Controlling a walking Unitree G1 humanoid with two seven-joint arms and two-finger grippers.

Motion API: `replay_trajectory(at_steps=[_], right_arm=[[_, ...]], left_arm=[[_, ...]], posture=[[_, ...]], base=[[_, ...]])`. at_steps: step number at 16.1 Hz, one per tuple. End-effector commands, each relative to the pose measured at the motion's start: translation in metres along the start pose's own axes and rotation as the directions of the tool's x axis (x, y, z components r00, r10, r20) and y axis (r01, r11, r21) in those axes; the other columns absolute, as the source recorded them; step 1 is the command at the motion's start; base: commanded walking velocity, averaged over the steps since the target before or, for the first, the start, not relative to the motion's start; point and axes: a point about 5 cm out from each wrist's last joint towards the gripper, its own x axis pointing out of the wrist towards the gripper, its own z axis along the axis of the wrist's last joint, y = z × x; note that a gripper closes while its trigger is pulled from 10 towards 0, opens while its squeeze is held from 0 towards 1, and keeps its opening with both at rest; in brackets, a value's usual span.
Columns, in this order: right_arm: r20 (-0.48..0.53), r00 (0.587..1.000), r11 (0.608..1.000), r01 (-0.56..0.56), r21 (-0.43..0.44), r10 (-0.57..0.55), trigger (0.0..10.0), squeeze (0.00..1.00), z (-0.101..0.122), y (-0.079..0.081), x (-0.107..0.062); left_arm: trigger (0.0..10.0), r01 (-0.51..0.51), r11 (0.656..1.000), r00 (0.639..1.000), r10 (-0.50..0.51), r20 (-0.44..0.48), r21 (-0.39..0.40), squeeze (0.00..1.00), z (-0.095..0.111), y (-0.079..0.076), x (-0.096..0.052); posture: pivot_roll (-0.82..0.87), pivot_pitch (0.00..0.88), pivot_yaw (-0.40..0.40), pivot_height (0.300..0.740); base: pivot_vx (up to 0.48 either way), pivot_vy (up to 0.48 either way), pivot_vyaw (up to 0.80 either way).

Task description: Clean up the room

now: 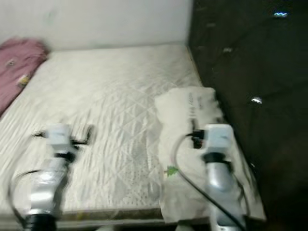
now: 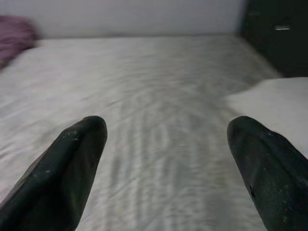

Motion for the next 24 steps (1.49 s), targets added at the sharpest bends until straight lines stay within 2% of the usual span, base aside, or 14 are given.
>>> replay_trajectory(at_steps=[1, 10, 13, 15, 16, 19, 21, 24], right_arm=[[0.024, 0.999, 0.999, -0.037, 0.028, 0.036, 10.0, 0.0, 0.006, 0.014, 0.003], [0.047, 0.999, 0.999, -0.029, 0.031, 0.028, 10.0, 0.0, 0.007, 0.015, 0.004], [0.084, 0.996, 0.999, -0.019, 0.036, 0.016, 10.0, 0.0, 0.012, 0.014, 0.007], [0.086, 0.995, 0.999, -0.046, 0.017, 0.045, 10.0, 0.0, 0.012, 0.019, 0.009], [0.081, 0.993, 0.996, -0.089, 0.012, 0.088, 10.0, 0.0, 0.012, 0.024, 0.012], [0.073, 0.97, 0.973, -0.232, -0.001, 0.232, 10.0, 0.0, 0.013, 0.038, 0.025], [0.087, 0.953, 0.957, -0.291, -0.005, 0.29, 10.0, 0.0, 0.018, 0.047, 0.033], [0.095, 0.948, 0.952, -0.307, 0.007, 0.305, 10.0, 0.0, 0.02, 0.052, 0.036]], left_arm=[[10.0, -0.049, 0.999, 0.999, 0.049, 0.003, 0.021, 0.0, 0.003, 0.019, -0.002], [10.0, -0.009, 1.0, 1.0, 0.009, 0.016, 0.014, 0.0, 0.006, 0.013, 0.003], [10.0, 0.012, 0.999, 0.999, -0.013, 0.037, 0.041, 0.0, 0.008, 0.01, 0.006], [10.0, -0.002, 0.999, 0.999, 0.0, 0.037, 0.054, 0.0, 0.008, 0.009, 0.008], [10.0, -0.014, 0.999, 0.999, 0.012, 0.045, 0.05, 0.0, 0.009, 0.01, 0.007], [10.0, -0.117, 0.993, 0.992, 0.117, 0.055, 0.013, 0.0, 0.003, 0.024, -0.005], [10.0, -0.152, 0.988, 0.987, 0.152, 0.048, -0.005, 0.0, -0.001, 0.03, -0.013], [10.0, -0.161, 0.987, 0.986, 0.162, 0.038, -0.018, 0.0, -0.002, 0.032, -0.015]], posture=[[-0.09, 0.0, 0.085, 0.74], [-0.11, 0.0, 0.124, 0.74], [-0.12, 0.0, 0.146, 0.74], [-0.12, 0.0, 0.13, 0.74], [-0.09, 0.0, 0.096, 0.74], [-0.02, 0.0, -0.01, 0.74], [-0.01, 0.0, -0.035, 0.74], [-0.01, 0.0, -0.028, 0.74]], base=[[0.0, 0.48, 0.0], [0.0, 0.48, 0.0], [0.0, 0.474, 0.0], [0.0, 0.0, 0.0], [0.0, 0.0, 0.0], [0.0, 0.0, 0.0], [0.0, 0.0, 0.0], [0.0, 0.467, 0.0]])
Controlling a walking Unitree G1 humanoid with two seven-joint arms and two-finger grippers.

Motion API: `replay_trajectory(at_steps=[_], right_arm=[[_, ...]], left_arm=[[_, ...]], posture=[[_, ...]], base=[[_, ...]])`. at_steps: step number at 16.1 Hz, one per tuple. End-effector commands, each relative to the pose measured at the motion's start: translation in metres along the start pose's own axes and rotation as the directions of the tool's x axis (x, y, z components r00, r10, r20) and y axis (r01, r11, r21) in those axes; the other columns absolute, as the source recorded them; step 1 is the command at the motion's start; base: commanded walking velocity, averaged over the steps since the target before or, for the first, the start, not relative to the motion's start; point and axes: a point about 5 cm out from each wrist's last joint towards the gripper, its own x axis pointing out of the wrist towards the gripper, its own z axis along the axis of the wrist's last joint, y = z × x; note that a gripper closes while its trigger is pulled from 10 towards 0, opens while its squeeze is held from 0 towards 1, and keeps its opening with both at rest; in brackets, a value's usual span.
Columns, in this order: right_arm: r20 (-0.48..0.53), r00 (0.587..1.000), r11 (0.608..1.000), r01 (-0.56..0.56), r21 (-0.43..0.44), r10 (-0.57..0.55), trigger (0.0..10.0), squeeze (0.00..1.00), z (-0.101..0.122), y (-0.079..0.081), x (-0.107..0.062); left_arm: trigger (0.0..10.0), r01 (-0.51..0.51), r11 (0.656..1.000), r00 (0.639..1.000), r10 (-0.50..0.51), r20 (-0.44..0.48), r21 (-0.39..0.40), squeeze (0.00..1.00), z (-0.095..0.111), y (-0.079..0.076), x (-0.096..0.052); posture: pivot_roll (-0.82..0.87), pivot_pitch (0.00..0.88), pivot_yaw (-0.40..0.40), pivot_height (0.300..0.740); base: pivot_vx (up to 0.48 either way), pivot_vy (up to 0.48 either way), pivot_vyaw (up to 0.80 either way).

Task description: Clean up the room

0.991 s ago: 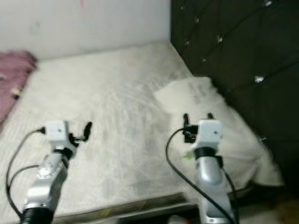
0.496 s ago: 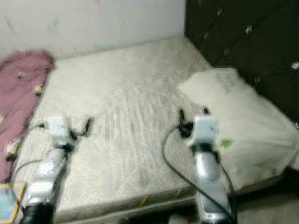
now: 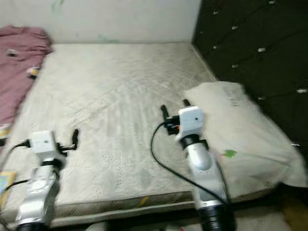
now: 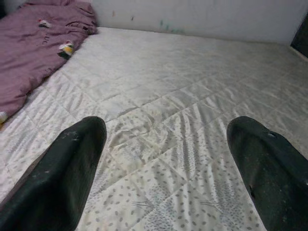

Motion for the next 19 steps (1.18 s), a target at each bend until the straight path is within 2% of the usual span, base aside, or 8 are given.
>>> replay_trajectory(at_steps=[1, 5, 9, 19], right_arm=[[0.004, 1.0, 1.0, -0.013, 0.017, 0.013, 10.0, 0.0, 0.0002, 0.0044, -0.0001], [-0.006, 1.0, 1.0, 0.0, 0.031, 0.001, 10.0, 0.0, -0.0027, 0.0036, -0.0069], [-0.009, 1.0, 0.999, 0.013, 0.035, -0.013, 10.0, 0.0, -0.0027, 0.0001, -0.0075], [-0.001, 1.0, 0.999, -0.001, 0.032, 0.001, 10.0, 0.0, -0.0017, 0.0052, -0.0082]], left_arm=[[10.0, -0.013, 1.0, 1.0, 0.013, 0.005, 0.008, 0.0, 0.0035, 0.0047, 0.0005], [10.0, 0.0, 1.0, 1.0, 0.0, 0.001, 0.015, 0.0, 0.0051, 0.0042, 0.0044], [10.0, 0.008, 1.0, 1.0, -0.008, -0.003, 0.019, 0.0, 0.0057, 0.0023, 0.0056], [10.0, 0.008, 0.999, 1.0, -0.008, -0.003, 0.034, 0.0, 0.0065, 0.0041, 0.0051]], posture=[[-0.01, 0.0, -0.022, 0.74], [-0.03, 0.0, -0.002, 0.74], [-0.04, 0.0, 0.005, 0.74], [-0.03, 0.0, 0.015, 0.74]], base=[[0.0, 0.476, 0.0], [0.0, 0.477, 0.0], [0.0, 0.477, -0.2], [0.0, 0.477, 0.0]])
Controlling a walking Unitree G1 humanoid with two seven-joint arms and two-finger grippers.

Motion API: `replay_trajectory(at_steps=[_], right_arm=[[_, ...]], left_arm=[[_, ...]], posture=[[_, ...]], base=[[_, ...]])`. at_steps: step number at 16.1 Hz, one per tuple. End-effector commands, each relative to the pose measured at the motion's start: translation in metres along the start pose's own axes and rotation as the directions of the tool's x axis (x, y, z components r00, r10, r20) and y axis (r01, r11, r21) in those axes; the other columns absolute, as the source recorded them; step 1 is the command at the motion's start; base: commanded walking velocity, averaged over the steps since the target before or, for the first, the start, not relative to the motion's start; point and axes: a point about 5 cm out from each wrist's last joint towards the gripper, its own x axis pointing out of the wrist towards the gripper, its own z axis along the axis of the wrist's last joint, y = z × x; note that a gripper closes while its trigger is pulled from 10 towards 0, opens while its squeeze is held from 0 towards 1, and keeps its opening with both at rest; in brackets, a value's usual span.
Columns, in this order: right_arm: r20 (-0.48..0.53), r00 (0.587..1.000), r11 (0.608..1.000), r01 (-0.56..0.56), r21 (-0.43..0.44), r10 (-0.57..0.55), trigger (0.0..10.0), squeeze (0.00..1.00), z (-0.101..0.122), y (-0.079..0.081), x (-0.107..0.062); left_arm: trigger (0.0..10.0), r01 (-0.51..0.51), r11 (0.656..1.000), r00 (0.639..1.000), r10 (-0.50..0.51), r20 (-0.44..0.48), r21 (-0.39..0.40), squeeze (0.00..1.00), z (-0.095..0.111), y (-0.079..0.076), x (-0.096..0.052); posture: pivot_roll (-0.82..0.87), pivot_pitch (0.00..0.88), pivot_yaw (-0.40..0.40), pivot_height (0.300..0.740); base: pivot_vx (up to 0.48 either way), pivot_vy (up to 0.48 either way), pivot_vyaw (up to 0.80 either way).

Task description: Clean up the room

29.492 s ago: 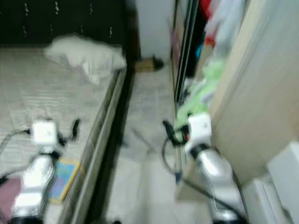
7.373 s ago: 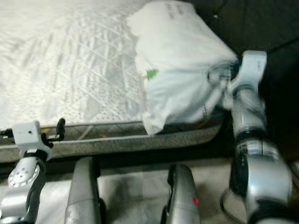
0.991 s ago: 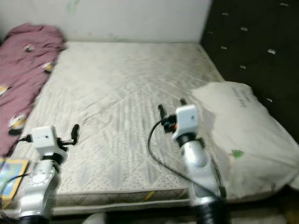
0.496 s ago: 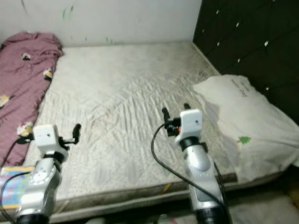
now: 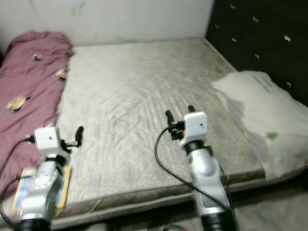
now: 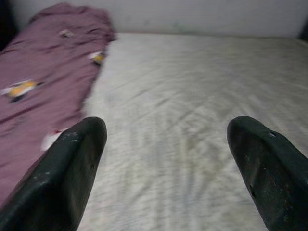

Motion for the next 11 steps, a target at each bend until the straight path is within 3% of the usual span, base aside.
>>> replay_trajectory(at_steps=[1, 9, 11], right_arm=[[0.025, 1.0, 1.0, -0.018, -0.005, 0.018, 10.0, 0.0, 0.0059, 0.004, 0.0024], [0.031, 0.999, 1.0, -0.023, -0.018, 0.024, 10.0, 0.0, 0.0069, 0.0047, 0.0036], [0.033, 0.999, 0.999, -0.025, -0.022, 0.026, 10.0, 0.0, 0.0071, 0.0046, 0.0046]], left_arm=[[10.0, -0.01, 1.0, 1.0, 0.01, 0.007, 0.014, 0.0, 0.0035, 0.0042, 0.0009], [10.0, -0.015, 1.0, 1.0, 0.014, 0.012, 0.022, 0.0, 0.0047, 0.0033, 0.0028], [10.0, -0.013, 1.0, 1.0, 0.013, 0.014, 0.026, 0.0, 0.0053, 0.0028, 0.0037]], posture=[[-0.03, 0.0, 0.017, 0.74], [-0.04, 0.0, 0.021, 0.74], [-0.04, 0.0, 0.022, 0.74]], base=[[0.0, 0.476, 0.0], [0.0, 0.478, 0.0], [0.0, 0.478, 0.57]])
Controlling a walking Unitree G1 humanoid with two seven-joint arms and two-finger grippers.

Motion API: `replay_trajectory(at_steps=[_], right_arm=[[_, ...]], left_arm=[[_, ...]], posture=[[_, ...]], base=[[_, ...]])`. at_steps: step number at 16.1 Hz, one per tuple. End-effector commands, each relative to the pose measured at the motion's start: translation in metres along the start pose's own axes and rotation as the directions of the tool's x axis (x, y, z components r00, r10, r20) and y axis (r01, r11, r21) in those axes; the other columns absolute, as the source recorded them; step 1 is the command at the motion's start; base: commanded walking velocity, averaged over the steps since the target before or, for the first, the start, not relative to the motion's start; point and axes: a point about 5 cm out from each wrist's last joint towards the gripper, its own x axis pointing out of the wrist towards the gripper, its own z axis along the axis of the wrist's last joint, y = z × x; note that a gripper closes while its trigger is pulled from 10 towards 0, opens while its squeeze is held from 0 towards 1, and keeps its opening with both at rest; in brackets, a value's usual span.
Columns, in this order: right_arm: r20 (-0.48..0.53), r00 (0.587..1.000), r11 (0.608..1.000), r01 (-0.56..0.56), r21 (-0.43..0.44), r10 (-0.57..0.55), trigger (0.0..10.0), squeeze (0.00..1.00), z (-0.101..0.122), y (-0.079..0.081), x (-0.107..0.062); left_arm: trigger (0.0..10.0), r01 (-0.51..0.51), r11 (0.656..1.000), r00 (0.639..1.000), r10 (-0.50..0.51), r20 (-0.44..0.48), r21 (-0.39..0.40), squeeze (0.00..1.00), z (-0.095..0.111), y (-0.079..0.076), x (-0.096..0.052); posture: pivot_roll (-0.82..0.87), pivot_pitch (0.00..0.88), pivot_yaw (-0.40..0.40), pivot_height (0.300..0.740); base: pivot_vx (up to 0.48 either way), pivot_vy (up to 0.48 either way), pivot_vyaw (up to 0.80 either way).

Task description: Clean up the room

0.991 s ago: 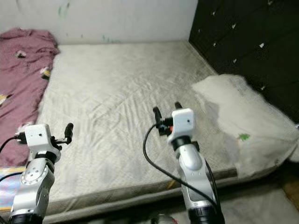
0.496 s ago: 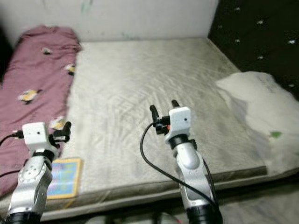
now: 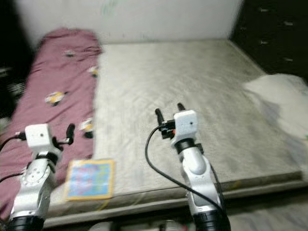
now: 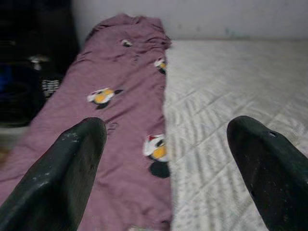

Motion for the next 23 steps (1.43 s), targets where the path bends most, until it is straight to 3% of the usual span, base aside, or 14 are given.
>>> replay_trajectory(at_steps=[1, 11, 14, 23], right_arm=[[0.0, 1.0, 1.0, 0.01, -0.009, -0.01, 10.0, 0.0, 0.0, -0.005, -0.001], [-0.018, 0.999, 0.999, 0.046, -0.008, -0.046, 10.0, 0.0, -0.003, -0.008, -0.003], [-0.042, 0.996, 0.997, 0.077, -0.007, -0.078, 10.0, 0.0, -0.005, -0.012, -0.005], [-0.061, 0.99, 0.992, 0.125, -0.015, -0.126, 10.0, 0.0, -0.005, -0.022, -0.016]], left_arm=[[10.0, 0.008, 1.0, 1.0, -0.008, -0.006, 0.003, 0.0, -0.002, -0.004, -0.001], [10.0, 0.025, 1.0, 1.0, -0.025, 0.004, 0.007, 0.0, 0.0, -0.005, 0.0], [10.0, 0.04, 0.999, 0.999, -0.041, 0.017, 0.01, 0.0, 0.002, -0.007, 0.0], [10.0, 0.071, 0.997, 0.997, -0.071, 0.013, 0.001, 0.0, 0.004, -0.007, -0.002]], posture=[[-0.04, 0.0, 0.022, 0.74], [-0.04, 0.0, 0.028, 0.74], [-0.05, 0.0, 0.032, 0.74], [-0.07, 0.002, 0.045, 0.74]], base=[[0.0, 0.476, 0.55], [0.0, 0.463, 0.0], [0.0, 0.0, -0.15], [0.0, 0.0, -0.79]])
